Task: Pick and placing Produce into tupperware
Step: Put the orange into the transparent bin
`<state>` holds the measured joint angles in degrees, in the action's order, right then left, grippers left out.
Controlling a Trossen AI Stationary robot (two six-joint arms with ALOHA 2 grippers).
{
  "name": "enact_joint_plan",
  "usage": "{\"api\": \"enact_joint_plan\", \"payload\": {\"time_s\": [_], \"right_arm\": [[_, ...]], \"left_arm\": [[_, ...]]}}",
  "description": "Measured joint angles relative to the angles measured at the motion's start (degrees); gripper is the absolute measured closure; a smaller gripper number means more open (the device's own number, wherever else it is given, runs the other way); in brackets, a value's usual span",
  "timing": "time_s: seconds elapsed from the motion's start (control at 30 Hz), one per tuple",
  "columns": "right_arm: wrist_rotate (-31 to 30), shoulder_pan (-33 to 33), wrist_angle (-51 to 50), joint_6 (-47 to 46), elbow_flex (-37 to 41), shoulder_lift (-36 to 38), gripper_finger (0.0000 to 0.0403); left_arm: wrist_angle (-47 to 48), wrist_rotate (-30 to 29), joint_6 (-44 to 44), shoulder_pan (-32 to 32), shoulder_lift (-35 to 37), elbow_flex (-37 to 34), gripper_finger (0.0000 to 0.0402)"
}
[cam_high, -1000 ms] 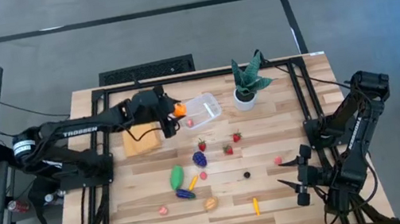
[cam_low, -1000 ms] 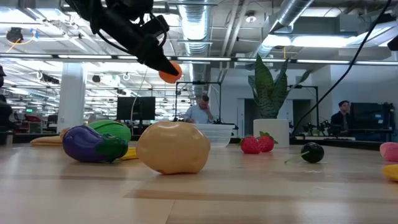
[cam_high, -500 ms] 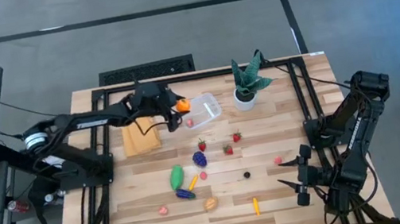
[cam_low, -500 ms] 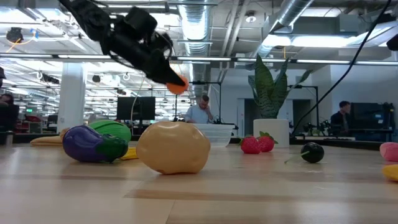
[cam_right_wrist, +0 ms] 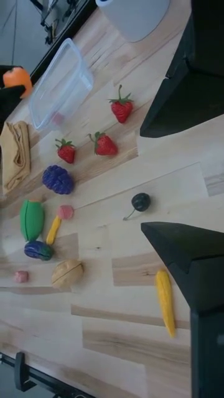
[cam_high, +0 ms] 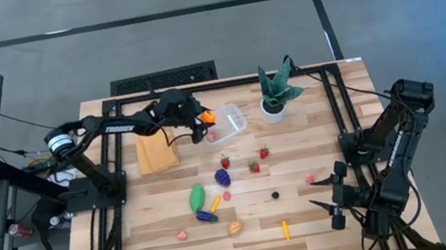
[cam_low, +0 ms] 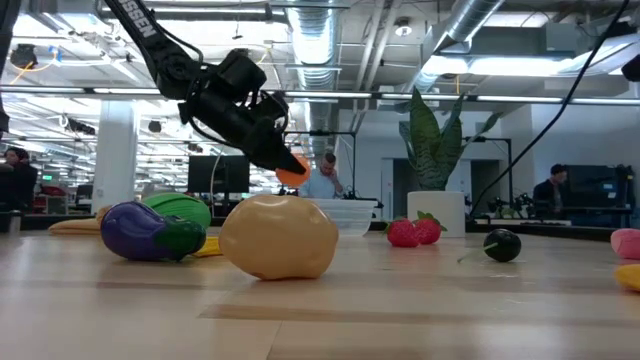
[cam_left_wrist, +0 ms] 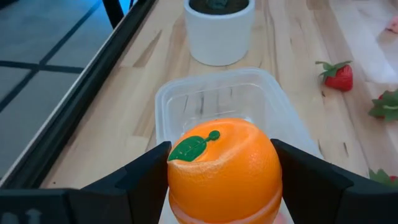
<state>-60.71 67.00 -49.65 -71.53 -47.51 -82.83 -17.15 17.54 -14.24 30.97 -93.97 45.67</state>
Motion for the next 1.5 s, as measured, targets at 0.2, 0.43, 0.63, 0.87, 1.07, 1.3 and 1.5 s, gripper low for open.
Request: {"api": "enact_joint_plan", "payload": {"time_s": [0.2,0.43,0.63,0.87,1.07,1.3,1.5], "right_arm": [[-0.9,0.0,-0.1,0.1,0.0,0.0,0.0175],[-0.9,0.0,-0.2,0.1,0.0,0.0,0.0175],[-0.9,0.0,-0.2,0.1,0.0,0.0,0.0175],[-0.9,0.0,-0.5,0.1,0.0,0.0,0.0175],[-0.9,0.0,-0.7,0.0,0.0,0.0,0.0175],[-0.8,0.1,-0.6,0.0,0.0,0.0,0.0175],[-0.9,0.1,-0.7,0.0,0.0,0.0,0.0175]], "left_arm": [[0.9,1.1,0.5,0.3,0.0,0.0,0.0145],[0.7,1.3,1.4,0.2,0.0,0.0,0.0145],[0.6,1.2,1.5,-0.5,0.0,0.0,0.0145],[0.0,0.0,1.5,-1.0,0.1,0.0,0.0145],[-2.4,-0.3,2.0,-1.3,-2.9,0.0,0.0145],[-3.3,-0.2,2.1,-0.7,-5.9,0.1,0.0145],[-2.4,0.3,2.0,0.3,-5.9,0.1,0.0145]]}}
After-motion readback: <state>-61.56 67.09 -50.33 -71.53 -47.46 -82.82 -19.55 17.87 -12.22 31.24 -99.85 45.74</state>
